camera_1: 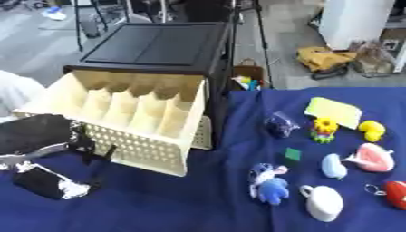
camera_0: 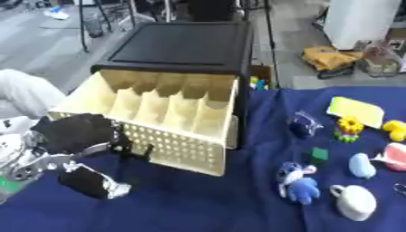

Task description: Pick up objects from table and place into drawer.

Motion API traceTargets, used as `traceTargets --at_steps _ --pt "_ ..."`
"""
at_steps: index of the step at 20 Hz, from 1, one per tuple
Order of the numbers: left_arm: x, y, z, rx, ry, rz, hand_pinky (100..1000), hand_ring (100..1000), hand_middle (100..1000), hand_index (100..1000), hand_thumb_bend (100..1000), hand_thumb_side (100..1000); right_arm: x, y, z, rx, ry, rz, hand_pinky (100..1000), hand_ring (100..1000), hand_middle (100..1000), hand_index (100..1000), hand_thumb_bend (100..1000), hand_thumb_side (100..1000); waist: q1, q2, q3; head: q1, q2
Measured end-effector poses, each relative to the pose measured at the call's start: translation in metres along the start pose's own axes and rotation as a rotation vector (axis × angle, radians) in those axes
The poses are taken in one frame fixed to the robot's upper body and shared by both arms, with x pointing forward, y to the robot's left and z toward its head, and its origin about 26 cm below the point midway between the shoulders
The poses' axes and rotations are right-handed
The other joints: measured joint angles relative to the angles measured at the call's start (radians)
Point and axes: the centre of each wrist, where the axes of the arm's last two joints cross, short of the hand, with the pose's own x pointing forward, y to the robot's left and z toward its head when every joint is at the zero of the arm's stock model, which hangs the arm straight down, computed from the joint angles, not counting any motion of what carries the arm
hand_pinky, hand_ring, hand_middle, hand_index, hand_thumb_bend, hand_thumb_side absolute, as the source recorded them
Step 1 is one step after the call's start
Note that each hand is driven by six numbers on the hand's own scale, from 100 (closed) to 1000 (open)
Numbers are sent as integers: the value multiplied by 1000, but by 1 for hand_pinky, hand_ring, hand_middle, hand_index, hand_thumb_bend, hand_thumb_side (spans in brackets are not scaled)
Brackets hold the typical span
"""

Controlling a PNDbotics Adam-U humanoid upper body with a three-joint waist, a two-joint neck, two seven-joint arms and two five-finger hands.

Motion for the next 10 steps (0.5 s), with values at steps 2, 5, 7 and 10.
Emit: traceTargets --at_steps 2,5,7,10 --pt "0 -2 0 -10 0 -4 100 133 154 434 390 707 0 0 0 -1 0 0 743 819 682 725 239 960 0 0 0 0 0" --pt "1 -3 0 -18 -5 -9 100 132 153 434 386 712 0 0 0 -2 -1 0 743 819 682 725 238 961 -1 -1 0 0 0" --pt "1 -3 0 -17 -7 -11 100 131 152 433 386 714 0 0 0 -3 -1 0 743 819 682 725 238 961 -1 -1 0 1 0" --pt "1 -3 0 -12 -11 -13 100 131 153 433 385 713 0 0 0 -3 -1 0 743 819 682 725 238 963 -1 -1 1 1 0"
